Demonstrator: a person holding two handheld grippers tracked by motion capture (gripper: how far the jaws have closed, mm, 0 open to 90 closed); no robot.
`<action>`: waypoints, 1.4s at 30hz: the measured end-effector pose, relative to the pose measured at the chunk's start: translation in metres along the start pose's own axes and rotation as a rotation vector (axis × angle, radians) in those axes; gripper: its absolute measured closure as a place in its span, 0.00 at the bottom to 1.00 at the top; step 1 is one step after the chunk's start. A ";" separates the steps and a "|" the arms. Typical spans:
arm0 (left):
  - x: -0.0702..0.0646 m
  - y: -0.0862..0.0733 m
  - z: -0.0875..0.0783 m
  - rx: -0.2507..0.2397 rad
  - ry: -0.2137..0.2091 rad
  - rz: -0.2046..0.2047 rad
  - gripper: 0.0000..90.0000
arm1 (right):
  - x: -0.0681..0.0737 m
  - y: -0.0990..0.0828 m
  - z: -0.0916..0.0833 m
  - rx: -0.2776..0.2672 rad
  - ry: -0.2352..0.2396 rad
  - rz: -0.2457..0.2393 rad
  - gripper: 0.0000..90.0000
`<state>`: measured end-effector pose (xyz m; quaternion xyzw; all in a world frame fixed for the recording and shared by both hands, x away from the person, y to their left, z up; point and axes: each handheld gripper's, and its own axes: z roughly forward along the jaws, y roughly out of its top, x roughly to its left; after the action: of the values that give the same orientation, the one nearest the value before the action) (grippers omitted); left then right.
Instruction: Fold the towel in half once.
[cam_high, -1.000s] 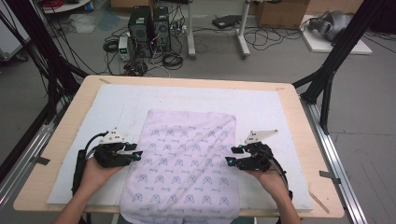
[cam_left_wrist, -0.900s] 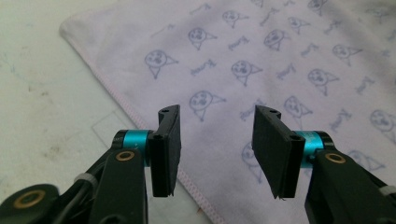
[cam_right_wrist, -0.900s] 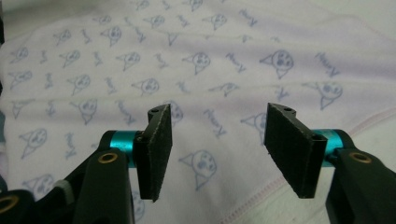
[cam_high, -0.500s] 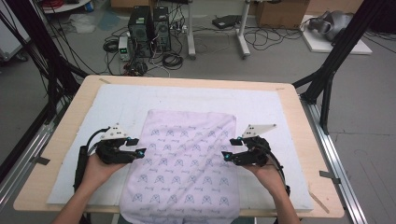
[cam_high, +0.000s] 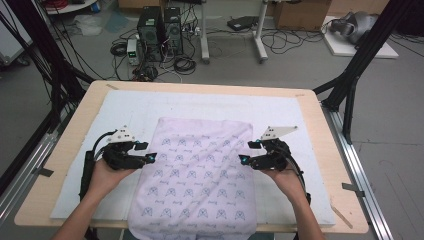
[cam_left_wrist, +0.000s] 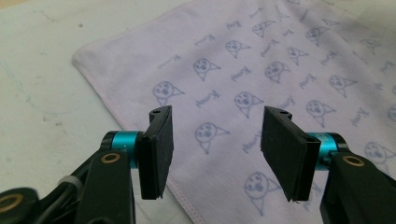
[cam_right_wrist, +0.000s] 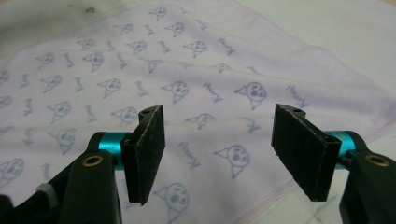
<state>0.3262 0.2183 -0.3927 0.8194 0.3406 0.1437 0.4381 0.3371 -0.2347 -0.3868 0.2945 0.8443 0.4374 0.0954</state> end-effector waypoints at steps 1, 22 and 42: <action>0.002 0.004 0.001 0.003 0.004 0.001 0.49 | -0.003 0.003 0.001 0.007 -0.005 -0.001 0.38; 0.061 0.017 0.085 0.120 0.125 -0.024 0.66 | -0.079 0.011 0.069 0.133 -0.203 0.114 0.60; 0.072 0.014 0.086 0.118 0.129 -0.155 0.96 | -0.083 0.007 0.077 0.154 -0.160 0.170 0.97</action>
<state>0.4310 0.2089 -0.4350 0.8040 0.4385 0.1414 0.3758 0.4392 -0.2272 -0.4349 0.4056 0.8371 0.3527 0.1021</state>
